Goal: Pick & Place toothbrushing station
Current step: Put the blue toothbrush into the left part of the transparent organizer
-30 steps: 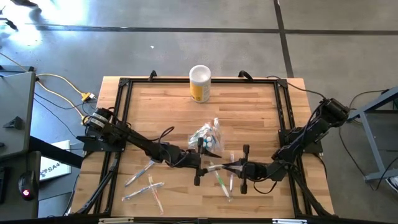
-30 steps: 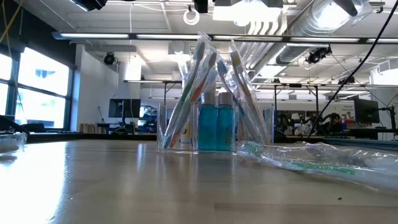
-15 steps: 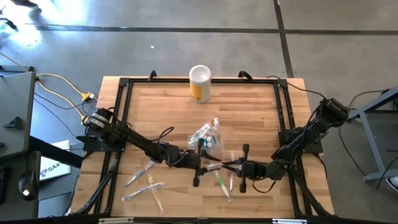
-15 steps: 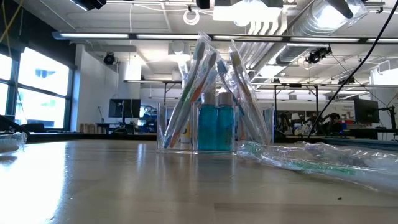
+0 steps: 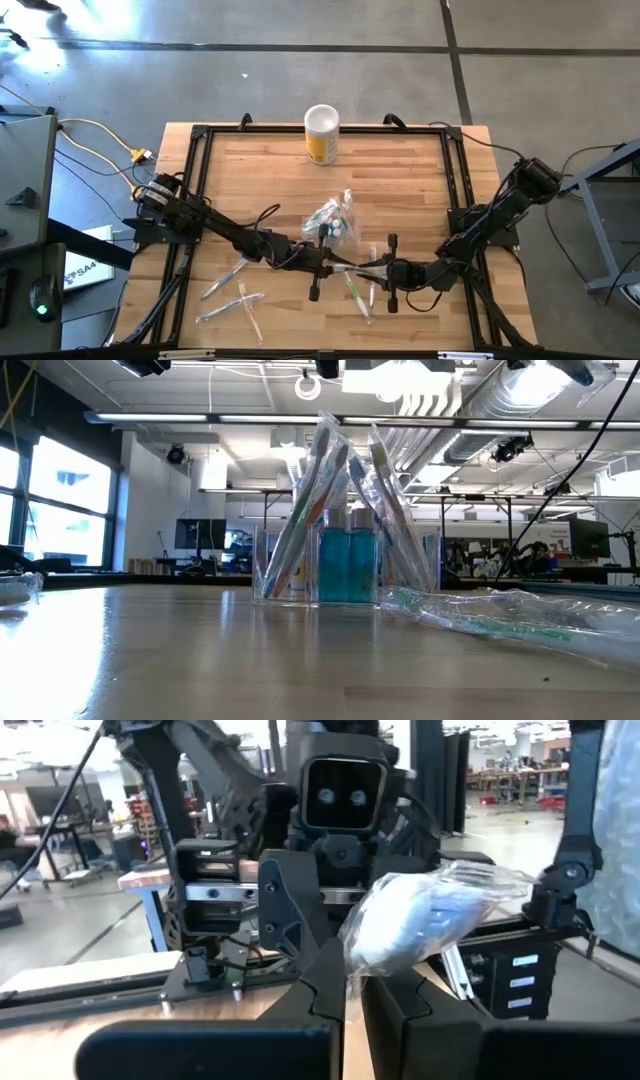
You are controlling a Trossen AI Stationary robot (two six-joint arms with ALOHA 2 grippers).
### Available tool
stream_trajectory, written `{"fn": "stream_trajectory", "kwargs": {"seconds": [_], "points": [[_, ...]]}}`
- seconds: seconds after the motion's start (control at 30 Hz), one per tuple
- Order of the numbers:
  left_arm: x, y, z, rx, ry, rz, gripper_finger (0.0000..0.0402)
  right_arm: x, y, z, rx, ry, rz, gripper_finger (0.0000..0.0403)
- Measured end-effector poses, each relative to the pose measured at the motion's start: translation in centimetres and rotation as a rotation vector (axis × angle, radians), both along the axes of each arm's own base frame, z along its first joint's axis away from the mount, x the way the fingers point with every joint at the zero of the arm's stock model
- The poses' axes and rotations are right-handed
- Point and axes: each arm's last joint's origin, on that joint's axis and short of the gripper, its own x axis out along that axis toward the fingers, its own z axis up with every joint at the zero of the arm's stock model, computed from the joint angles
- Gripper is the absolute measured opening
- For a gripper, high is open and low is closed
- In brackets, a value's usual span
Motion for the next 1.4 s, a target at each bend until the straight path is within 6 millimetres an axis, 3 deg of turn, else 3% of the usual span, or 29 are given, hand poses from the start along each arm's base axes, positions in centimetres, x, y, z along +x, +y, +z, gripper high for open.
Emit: {"fn": "stream_trajectory", "kwargs": {"seconds": [0.3, 0.47, 0.7, 0.83, 1.0, 1.23, 1.4], "points": [[-0.2, -0.8, -0.4, -0.012, 0.083, -0.020, 0.0006, -1.8, 1.0, 0.1, -0.033, -0.018, -0.202, 0.0260], [-0.9, -1.5, 2.4, 0.015, 0.276, 0.016, 0.0005, -3.7, 2.2, -0.3, -0.095, -0.005, -0.263, 0.0318], [-2.0, -0.9, 7.4, 0.018, 0.649, 0.221, 0.0005, -5.4, 3.5, -1.1, -0.055, 0.023, -0.190, 0.0329], [-3.0, 1.4, 8.2, -0.040, 0.770, 0.501, 0.0005, -5.6, 3.7, -1.6, -0.022, 0.069, -0.107, 0.0326], [-4.8, 3.2, 9.4, -0.082, 0.804, 0.572, 0.0005, -5.4, 3.7, -1.9, 0.030, 0.105, -0.058, 0.0327], [-5.7, 4.3, 9.2, -0.119, 0.832, 0.615, 0.0005, -5.4, 3.6, -2.0, 0.036, 0.117, -0.044, 0.0327], [-5.0, 5.4, 7.0, -0.133, 0.853, 0.648, 0.0005, -5.4, 3.6, -2.0, 0.037, 0.116, -0.044, 0.0325]]}}
